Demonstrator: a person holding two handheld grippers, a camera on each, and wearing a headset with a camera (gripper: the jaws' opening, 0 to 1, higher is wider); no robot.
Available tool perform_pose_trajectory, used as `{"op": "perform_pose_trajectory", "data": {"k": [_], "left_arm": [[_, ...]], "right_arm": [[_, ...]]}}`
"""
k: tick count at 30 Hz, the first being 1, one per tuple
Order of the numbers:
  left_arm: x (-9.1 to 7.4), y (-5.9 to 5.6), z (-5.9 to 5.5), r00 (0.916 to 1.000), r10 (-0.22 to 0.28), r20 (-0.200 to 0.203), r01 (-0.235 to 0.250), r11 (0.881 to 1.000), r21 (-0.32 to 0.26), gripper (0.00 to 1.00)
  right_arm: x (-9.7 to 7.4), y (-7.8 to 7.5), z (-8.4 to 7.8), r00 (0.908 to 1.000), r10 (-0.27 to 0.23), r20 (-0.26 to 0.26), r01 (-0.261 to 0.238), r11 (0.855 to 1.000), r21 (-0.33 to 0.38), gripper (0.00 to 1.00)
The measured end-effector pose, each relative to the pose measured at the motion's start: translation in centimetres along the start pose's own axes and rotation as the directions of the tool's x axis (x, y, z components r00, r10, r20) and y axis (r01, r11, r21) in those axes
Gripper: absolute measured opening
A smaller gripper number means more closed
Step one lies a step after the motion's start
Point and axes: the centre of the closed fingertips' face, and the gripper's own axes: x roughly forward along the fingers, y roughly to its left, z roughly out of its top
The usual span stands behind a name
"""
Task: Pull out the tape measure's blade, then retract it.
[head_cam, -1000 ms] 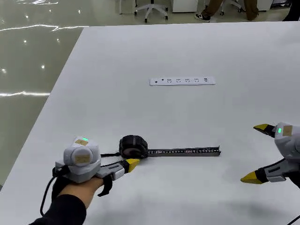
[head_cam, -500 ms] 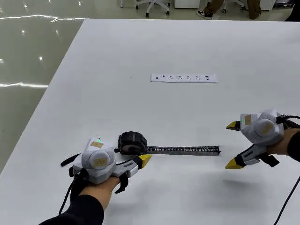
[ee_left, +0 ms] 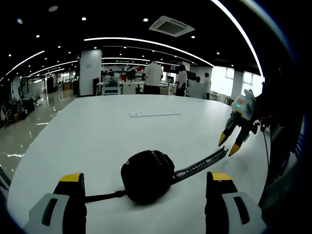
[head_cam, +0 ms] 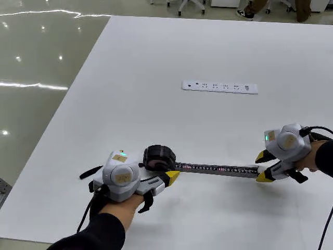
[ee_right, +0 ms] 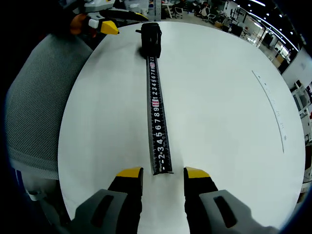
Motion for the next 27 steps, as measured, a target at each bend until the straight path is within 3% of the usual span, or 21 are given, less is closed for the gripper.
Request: {"op": "perform_pose_trajectory", "data": {"k": [2, 3, 4, 5, 10, 13, 18, 20, 24, 27], "left_arm": [[0.0, 0.0, -0.2, 1.0000, -0.003, -0.006, 0.003, 1.000, -0.010, 0.98], [0.0, -0.1, -0.2, 1.0000, -0.004, -0.006, 0.004, 1.000, -0.011, 0.98], [0.1, -0.1, -0.2, 1.0000, -0.006, -0.007, 0.006, 1.000, -0.011, 0.96], [0.1, -0.1, -0.2, 1.0000, -0.006, -0.005, 0.006, 1.000, -0.010, 0.95], [0.5, 0.0, -0.8, 0.9996, 0.002, -0.027, -0.002, 1.000, -0.025, 0.93], [0.9, 0.0, -0.9, 0.9993, 0.014, -0.036, -0.015, 0.999, -0.034, 0.92], [2.3, -0.4, -0.4, 0.9989, 0.024, -0.040, -0.026, 0.998, -0.056, 0.82], [3.0, -0.6, -0.4, 0.9985, 0.030, -0.045, -0.034, 0.996, -0.077, 0.76], [4.6, -0.7, -1.4, 0.9939, 0.062, -0.091, -0.072, 0.991, -0.116, 0.75], [5.3, -0.5, -1.3, 0.9923, 0.075, -0.099, -0.087, 0.988, -0.127, 0.74]], "right_arm": [[0.3, 0.3, -0.5, 0.9995, 0.006, -0.032, -0.006, 1.000, 0.011, 0.19], [0.0, 0.2, -0.4, 0.9998, 0.005, -0.020, -0.005, 1.000, 0.006, 0.19], [-0.1, 0.0, -0.2, 0.9998, -0.012, -0.013, 0.013, 0.999, 0.044, 0.15], [0.0, 0.4, -0.2, 0.9999, 0.002, -0.015, -0.001, 0.998, 0.059, 0.12], [0.6, -0.1, -0.3, 0.9988, 0.005, -0.049, -0.005, 1.000, -0.009, 0.12], [1.0, -0.5, -0.5, 0.9945, 0.000, -0.105, -0.008, 0.997, -0.081, 0.12], [1.0, -0.5, -0.4, 0.9888, -0.024, -0.148, 0.022, 1.000, -0.014, 0.12], [1.0, -0.4, -0.4, 0.9846, -0.040, -0.170, 0.043, 0.999, 0.014, 0.12], [1.0, 0.0, -0.2, 0.9661, -0.053, -0.253, 0.053, 0.999, -0.007, 0.12], [1.1, -0.1, -0.2, 0.9606, -0.046, -0.274, 0.054, 0.998, 0.021, 0.12]]}}
